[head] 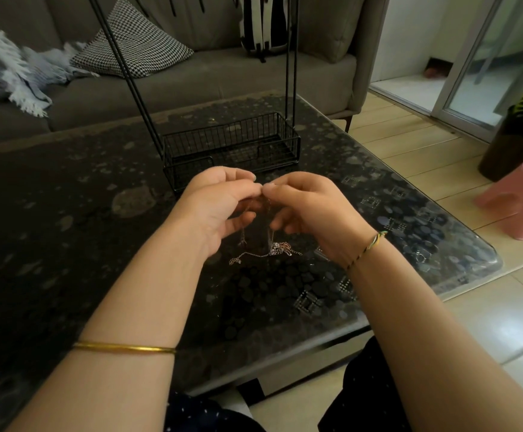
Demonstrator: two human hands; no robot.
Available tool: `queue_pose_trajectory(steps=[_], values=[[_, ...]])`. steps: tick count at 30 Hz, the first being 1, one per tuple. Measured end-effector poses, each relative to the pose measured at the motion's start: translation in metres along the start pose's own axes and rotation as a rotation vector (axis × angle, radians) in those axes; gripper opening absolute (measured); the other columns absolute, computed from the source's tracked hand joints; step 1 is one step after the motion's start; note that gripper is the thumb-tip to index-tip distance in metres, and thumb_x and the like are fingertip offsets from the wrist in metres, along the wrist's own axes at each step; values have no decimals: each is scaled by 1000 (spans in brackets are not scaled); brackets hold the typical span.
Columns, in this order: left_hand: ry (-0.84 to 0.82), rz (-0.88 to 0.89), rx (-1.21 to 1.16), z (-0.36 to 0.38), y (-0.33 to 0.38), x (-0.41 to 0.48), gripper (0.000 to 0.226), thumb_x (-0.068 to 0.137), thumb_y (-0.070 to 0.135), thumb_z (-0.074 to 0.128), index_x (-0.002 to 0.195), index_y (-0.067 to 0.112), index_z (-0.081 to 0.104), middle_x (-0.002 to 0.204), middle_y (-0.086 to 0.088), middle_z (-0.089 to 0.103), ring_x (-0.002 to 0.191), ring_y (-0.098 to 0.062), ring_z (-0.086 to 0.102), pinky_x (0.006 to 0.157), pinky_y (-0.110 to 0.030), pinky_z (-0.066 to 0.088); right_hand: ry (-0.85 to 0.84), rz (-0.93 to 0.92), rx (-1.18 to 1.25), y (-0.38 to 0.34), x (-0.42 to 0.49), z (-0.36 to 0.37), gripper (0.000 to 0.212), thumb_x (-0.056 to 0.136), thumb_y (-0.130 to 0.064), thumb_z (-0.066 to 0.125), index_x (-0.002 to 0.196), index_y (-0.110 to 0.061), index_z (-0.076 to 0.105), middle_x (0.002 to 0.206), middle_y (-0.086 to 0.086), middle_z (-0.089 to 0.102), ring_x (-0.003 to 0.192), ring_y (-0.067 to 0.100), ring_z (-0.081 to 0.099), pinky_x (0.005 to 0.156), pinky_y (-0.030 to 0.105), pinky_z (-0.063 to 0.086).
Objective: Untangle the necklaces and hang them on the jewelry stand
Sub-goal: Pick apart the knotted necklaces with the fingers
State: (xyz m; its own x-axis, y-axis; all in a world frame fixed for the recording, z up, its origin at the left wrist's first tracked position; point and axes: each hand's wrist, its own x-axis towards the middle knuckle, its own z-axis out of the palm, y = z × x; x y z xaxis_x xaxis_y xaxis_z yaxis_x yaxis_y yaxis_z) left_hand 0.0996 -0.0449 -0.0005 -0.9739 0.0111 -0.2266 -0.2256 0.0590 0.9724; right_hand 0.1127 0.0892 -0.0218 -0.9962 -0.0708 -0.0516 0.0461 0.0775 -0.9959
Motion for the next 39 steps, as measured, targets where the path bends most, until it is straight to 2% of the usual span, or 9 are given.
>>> queue_pose_trajectory(steps=[5,9,17,19,23,26,31,36,39], values=[[-23,-21,11,-3,1,0,12,87,4,65,90,16,63,78,-2,68,64,-8,60,47,-18,47,98,-35,-22,3,1,-7,8,91,-13,59,83,-13,60,74,-1,63,55,7,52,45,15,37],[-89,-57,38,-1,1,0,8,89,7,63,91,15,64,81,-3,66,69,-10,60,51,-20,49,99,-13,54,4,4,-6,13,93,-15,56,80,-18,58,79,-2,64,71,9,58,60,22,45],[-154,-60,211,1,-2,1,14,87,1,61,91,14,65,84,-3,63,71,-9,56,54,-21,47,64,-22,185,4,5,0,11,96,-8,50,87,-10,55,73,4,60,70,14,60,78,38,56],[-163,-54,277,1,-3,1,15,87,1,60,90,15,65,80,-1,62,70,-8,56,56,-21,48,74,-9,189,4,6,0,13,96,-8,49,84,-11,54,71,3,56,67,15,57,71,36,55],[-132,-36,387,1,-6,2,17,87,2,59,88,16,67,85,-3,63,76,-11,58,60,-24,49,107,12,211,5,8,-3,16,97,-11,48,81,-14,51,61,-2,45,47,8,40,54,28,38],[-44,-10,415,3,-6,3,17,88,5,55,81,17,67,87,-5,63,80,-14,58,63,-27,50,142,11,127,6,8,-6,13,96,-14,51,83,-15,54,61,-3,42,46,6,35,45,21,32],[30,-71,225,5,-3,2,17,86,4,53,82,14,66,98,-7,68,94,-18,65,62,-27,48,187,12,38,9,9,-8,13,94,-15,55,80,-16,56,60,-4,42,43,4,35,39,17,28],[19,-80,84,3,1,-2,20,89,1,47,84,13,62,66,-1,62,66,-14,65,48,-21,42,224,11,61,9,7,-7,8,92,-15,58,84,-14,60,61,-5,45,45,3,40,42,17,33],[25,-79,212,5,0,-3,20,88,2,47,85,13,63,71,-2,61,60,-12,59,48,-21,39,282,-4,94,9,8,-8,6,91,-14,60,86,-14,62,66,-3,50,48,3,42,45,16,38]])
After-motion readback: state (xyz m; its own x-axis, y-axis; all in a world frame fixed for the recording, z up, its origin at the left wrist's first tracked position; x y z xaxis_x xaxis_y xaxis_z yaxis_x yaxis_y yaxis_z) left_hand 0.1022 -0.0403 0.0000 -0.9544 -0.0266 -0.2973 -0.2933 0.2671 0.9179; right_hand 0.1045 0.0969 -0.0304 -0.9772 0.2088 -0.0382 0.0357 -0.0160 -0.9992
